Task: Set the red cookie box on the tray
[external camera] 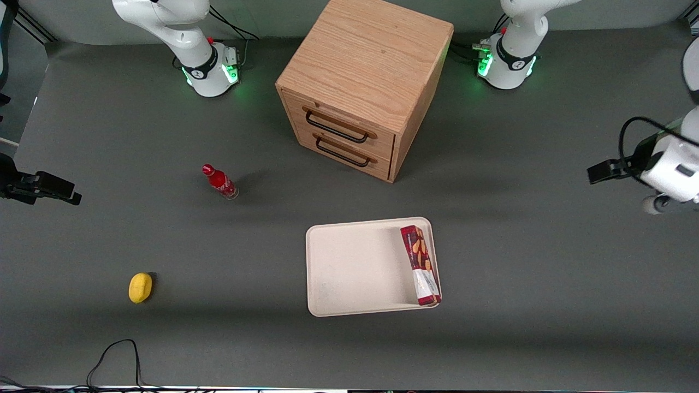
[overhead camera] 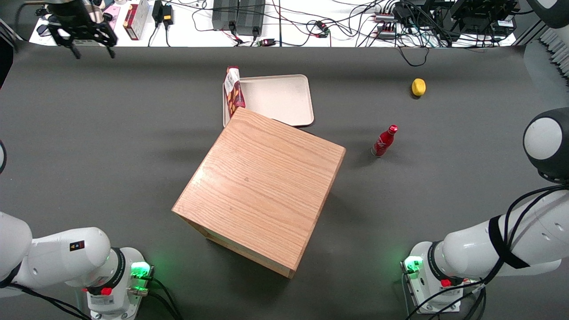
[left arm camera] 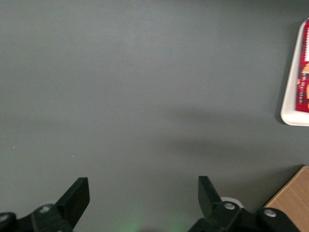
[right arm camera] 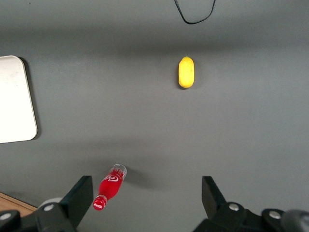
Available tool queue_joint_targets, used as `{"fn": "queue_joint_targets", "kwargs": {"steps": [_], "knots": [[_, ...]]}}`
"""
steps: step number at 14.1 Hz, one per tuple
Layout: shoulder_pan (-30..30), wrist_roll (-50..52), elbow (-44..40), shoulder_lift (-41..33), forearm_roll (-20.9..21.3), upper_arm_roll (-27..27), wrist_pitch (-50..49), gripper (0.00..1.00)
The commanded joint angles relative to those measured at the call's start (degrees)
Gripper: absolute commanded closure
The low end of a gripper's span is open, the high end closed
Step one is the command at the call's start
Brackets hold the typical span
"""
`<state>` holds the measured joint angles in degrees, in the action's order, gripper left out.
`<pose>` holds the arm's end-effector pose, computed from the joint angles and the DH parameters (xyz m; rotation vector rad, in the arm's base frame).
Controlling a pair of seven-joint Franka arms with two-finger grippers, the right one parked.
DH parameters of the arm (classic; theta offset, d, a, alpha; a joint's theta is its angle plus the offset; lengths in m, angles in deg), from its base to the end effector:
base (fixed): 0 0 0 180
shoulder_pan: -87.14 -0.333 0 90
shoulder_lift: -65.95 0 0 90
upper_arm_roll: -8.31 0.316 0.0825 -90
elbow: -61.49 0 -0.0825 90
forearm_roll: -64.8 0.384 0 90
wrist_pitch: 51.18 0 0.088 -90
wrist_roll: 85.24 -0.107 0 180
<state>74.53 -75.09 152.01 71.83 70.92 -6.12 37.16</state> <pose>0.5770 -0.0001 0.5619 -3.0328 -0.2136 0.1951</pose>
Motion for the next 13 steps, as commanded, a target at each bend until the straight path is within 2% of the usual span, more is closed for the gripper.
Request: {"fn": "queue_joint_targets", "kwargs": {"steps": [1,5,11,13], "knots": [[11.35,-1.28,2.83,-4.48,-2.24,13.52,-0.71,0.00],[10.59,-3.03,6.17,-7.21,-6.64,14.78,1.31,0.00],[8.65,-4.88,3.36,-6.24,-4.46,13.12,-0.62,0.00],[9.96,-4.18,3.18,-6.33,-4.28,13.63,-0.89,0.00]]}}
